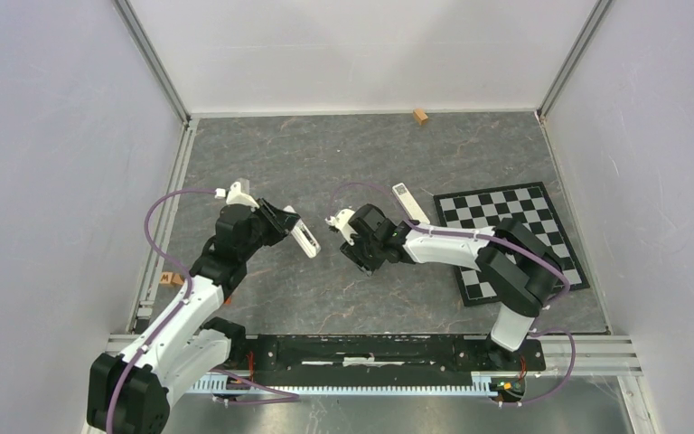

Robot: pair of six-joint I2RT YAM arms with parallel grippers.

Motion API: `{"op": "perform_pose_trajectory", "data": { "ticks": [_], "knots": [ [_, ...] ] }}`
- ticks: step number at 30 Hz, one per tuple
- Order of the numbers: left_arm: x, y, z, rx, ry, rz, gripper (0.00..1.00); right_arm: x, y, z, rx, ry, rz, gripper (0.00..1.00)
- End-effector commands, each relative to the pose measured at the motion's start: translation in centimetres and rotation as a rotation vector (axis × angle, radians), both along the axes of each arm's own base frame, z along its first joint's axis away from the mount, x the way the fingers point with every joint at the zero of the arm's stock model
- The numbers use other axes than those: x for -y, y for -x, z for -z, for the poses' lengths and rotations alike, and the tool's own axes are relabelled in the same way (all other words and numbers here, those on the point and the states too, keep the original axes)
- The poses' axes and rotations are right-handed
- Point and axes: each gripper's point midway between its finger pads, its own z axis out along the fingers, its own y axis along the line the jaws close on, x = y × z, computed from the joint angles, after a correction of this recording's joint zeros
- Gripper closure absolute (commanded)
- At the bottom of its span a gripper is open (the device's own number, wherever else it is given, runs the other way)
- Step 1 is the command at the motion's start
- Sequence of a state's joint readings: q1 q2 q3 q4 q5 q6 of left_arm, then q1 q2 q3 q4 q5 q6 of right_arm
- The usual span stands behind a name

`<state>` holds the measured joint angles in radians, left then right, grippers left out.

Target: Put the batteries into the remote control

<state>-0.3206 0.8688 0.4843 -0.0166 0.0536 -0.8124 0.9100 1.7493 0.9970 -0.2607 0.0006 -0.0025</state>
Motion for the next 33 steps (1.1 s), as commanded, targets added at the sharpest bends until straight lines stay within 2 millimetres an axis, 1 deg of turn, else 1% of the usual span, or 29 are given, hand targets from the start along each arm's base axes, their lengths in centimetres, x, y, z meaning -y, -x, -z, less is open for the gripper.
{"op": "perform_pose_trajectory", "data": {
  "ticks": [1, 3, 5, 9, 13, 18, 25, 29, 33],
  "knots": [
    [-0.1, -0.7, -2.7, 0.090, -0.005, 0.002, 0.98, -0.2, -0.4, 0.7, -0.012, 0.021, 0.026, 0.56],
    [-0.1, -0.7, -2.7, 0.090, -0.003, 0.002, 0.98, 0.0, -0.5, 0.9, -0.019, 0.026, 0.042, 0.65],
    [0.0, -0.6, -2.8, 0.092, 0.001, 0.009, 0.98, 0.2, -0.5, 0.8, -0.016, 0.024, 0.050, 0.70],
    [0.6, -0.4, -3.0, 0.105, 0.022, 0.044, 0.98, 0.4, -1.1, -0.2, 0.029, 0.008, 0.085, 0.75],
    [2.5, -0.3, -3.7, 0.146, 0.080, 0.142, 0.98, 0.4, -1.8, -2.2, 0.094, -0.047, 0.122, 0.77],
    [4.5, -0.3, -4.5, 0.182, 0.130, 0.249, 0.98, 0.7, -2.4, -6.0, 0.184, -0.166, 0.181, 0.77],
    [6.7, -0.7, -5.7, 0.245, 0.220, 0.348, 0.98, 1.4, -2.3, -10.8, 0.260, -0.314, 0.252, 0.75],
    [7.9, -0.8, -6.1, 0.274, 0.239, 0.386, 0.98, 1.1, -1.9, -14.3, 0.283, -0.426, 0.250, 0.75],
    [8.9, -0.6, -6.9, 0.331, 0.255, 0.418, 0.98, -0.1, -0.9, -17.7, 0.279, -0.556, 0.207, 0.74]
  ]
}}
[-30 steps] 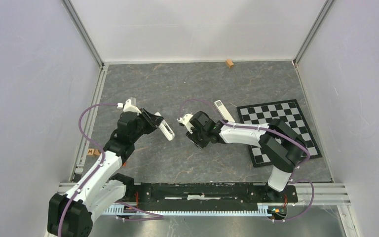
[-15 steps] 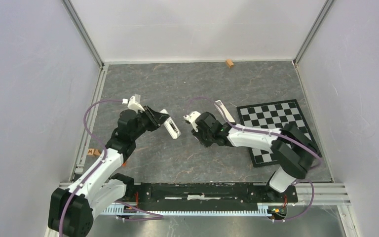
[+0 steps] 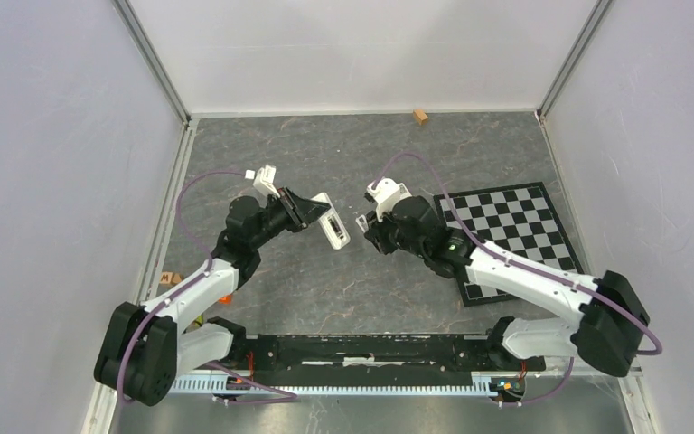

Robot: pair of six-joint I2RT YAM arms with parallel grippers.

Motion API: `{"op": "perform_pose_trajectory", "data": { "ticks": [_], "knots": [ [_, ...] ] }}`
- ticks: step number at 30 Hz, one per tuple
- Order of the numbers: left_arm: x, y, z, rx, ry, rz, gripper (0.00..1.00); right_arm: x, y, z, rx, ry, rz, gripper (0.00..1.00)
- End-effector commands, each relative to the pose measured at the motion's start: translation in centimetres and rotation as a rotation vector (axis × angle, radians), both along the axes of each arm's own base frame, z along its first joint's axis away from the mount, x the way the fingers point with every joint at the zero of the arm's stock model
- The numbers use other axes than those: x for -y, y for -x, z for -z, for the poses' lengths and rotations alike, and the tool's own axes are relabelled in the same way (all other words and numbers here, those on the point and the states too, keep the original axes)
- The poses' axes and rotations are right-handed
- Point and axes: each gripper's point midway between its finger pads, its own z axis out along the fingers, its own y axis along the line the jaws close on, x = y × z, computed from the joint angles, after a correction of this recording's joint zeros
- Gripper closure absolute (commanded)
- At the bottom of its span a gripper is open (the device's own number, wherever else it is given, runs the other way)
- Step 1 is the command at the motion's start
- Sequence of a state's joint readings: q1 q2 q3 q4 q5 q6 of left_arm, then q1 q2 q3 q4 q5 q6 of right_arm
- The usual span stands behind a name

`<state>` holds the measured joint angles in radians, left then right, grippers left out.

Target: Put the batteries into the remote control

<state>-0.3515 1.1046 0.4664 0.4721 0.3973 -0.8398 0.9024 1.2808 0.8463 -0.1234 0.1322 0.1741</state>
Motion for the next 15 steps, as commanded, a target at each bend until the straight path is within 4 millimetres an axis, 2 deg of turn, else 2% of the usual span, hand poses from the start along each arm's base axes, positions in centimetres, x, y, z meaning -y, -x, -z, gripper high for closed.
{"op": "perform_pose_trajectory", "data": {
  "ticks": [1, 8, 15],
  "knots": [
    [1.7, 0.3, -4.0, 0.163, 0.097, 0.062, 0.98, -1.7, 0.6, -4.8, 0.043, -0.182, -0.049, 0.73],
    [2.4, 1.3, -5.0, 0.217, 0.167, 0.065, 0.98, -2.9, 1.1, -7.1, 0.028, -0.270, -0.075, 0.73],
    [3.1, 1.7, -5.0, 0.201, 0.194, 0.059, 0.98, -4.1, 1.5, -7.4, 0.009, -0.293, -0.105, 0.73]
  ]
}}
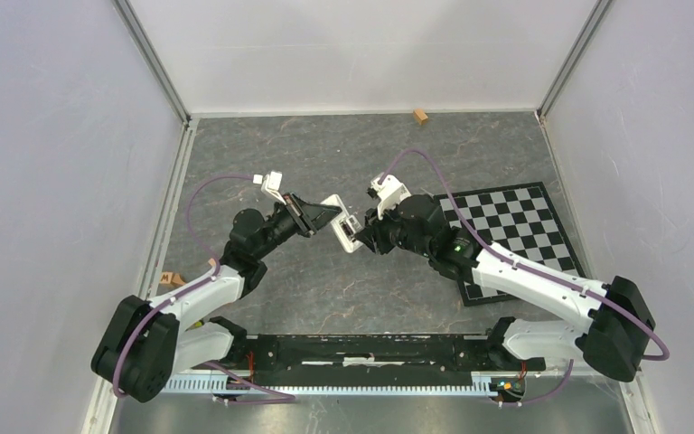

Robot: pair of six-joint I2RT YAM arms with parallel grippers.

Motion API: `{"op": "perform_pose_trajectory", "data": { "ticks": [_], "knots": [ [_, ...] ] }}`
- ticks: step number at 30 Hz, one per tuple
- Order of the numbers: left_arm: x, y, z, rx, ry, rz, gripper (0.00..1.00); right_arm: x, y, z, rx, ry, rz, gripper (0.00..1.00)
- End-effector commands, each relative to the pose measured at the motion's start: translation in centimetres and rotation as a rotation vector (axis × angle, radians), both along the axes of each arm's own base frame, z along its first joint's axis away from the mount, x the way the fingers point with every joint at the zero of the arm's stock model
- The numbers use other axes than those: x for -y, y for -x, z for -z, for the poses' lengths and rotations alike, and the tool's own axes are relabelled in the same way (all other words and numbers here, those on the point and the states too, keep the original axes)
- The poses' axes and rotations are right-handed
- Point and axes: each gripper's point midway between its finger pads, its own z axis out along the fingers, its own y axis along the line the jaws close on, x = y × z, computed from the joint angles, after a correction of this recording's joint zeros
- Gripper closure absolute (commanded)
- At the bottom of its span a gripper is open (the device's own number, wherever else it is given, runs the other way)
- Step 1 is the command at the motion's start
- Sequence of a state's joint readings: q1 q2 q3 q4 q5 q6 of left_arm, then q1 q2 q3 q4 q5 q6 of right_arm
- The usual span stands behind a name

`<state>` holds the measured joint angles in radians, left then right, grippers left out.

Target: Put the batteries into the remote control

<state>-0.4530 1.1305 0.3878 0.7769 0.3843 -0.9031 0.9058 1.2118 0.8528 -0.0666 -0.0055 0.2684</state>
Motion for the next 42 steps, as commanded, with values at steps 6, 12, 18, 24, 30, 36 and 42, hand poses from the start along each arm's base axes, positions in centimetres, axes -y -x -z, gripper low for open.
{"op": "perform_pose_trajectory", "data": {
  "ticks": [6, 12, 18, 24, 30, 36, 42],
  "knots": [
    [0.1, -0.5, -2.4, 0.018, 0.081, -0.039, 0.98, -2.4, 0.1, -3.8, 0.038, -0.105, -0.052, 0.73],
    [0.2, -0.4, -2.9, 0.011, 0.103, -0.032, 0.98, -2.6, -0.1, -3.1, 0.033, -0.084, -0.043, 0.73],
    [0.4, 0.0, -3.3, -0.003, 0.137, -0.010, 0.98, -2.4, -0.4, -2.5, 0.025, -0.059, -0.023, 0.73],
    [0.7, 0.5, -3.7, -0.014, 0.163, 0.019, 0.98, -2.0, -0.8, -2.2, 0.026, -0.049, 0.009, 0.72],
    [0.9, 0.7, -3.7, -0.042, 0.183, 0.039, 0.98, -2.1, -1.0, -2.5, 0.039, -0.056, 0.012, 0.72],
    [1.1, 0.6, -3.6, -0.113, 0.220, 0.043, 0.98, -2.0, -0.9, -2.3, 0.048, -0.055, 0.005, 0.72],
    [1.0, 0.3, -3.4, -0.174, 0.238, 0.026, 0.98, -1.8, -0.8, -2.0, 0.047, -0.049, 0.003, 0.72]
  ]
}}
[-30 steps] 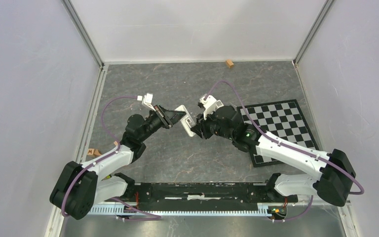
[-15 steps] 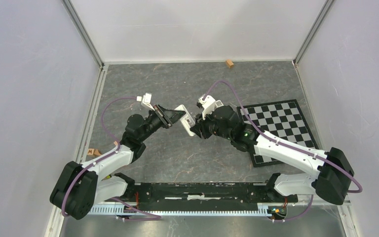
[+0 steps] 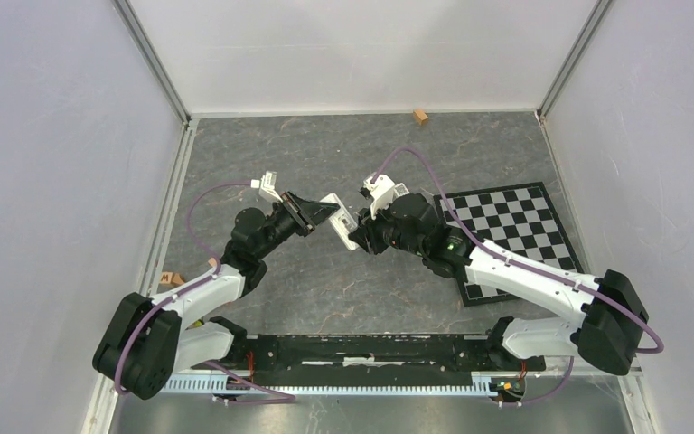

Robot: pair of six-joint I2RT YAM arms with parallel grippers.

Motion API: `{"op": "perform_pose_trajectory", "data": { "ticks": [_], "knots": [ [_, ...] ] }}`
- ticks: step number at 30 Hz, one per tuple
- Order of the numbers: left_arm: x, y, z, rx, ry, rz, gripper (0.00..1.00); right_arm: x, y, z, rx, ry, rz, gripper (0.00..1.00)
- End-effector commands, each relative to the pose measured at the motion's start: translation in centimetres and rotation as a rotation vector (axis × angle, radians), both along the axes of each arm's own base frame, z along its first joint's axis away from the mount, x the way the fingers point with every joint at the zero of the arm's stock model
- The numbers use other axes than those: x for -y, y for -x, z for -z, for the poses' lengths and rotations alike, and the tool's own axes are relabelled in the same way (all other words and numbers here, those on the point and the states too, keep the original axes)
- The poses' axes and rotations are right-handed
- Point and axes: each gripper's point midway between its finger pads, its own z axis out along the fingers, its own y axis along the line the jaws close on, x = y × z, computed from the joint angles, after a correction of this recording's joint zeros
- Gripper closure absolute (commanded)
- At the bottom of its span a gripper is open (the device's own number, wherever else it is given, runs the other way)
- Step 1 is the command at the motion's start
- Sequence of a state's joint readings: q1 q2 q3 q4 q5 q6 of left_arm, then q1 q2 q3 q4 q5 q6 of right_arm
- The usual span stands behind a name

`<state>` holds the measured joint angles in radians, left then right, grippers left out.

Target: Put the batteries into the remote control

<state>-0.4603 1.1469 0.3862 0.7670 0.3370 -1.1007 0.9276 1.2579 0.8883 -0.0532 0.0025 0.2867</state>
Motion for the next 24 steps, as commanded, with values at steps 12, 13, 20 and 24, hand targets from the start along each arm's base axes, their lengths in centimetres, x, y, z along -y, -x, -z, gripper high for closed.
{"op": "perform_pose_trajectory", "data": {
  "ticks": [12, 13, 20, 24],
  "knots": [
    [0.7, 0.7, -4.2, -0.018, 0.174, 0.042, 0.98, -0.4, -0.7, -0.1, 0.001, 0.006, 0.021, 0.71],
    [0.7, 0.8, -4.3, -0.011, 0.174, 0.044, 0.98, -0.4, -0.7, 0.0, -0.002, 0.013, 0.027, 0.70],
    [0.9, 1.2, -5.2, 0.014, 0.202, 0.070, 0.98, -0.3, -0.9, 0.6, -0.052, 0.038, 0.055, 0.62],
    [0.8, 1.1, -5.1, -0.007, 0.209, 0.066, 0.98, -0.6, -0.8, -0.3, -0.050, 0.021, 0.040, 0.59]
  ]
}}
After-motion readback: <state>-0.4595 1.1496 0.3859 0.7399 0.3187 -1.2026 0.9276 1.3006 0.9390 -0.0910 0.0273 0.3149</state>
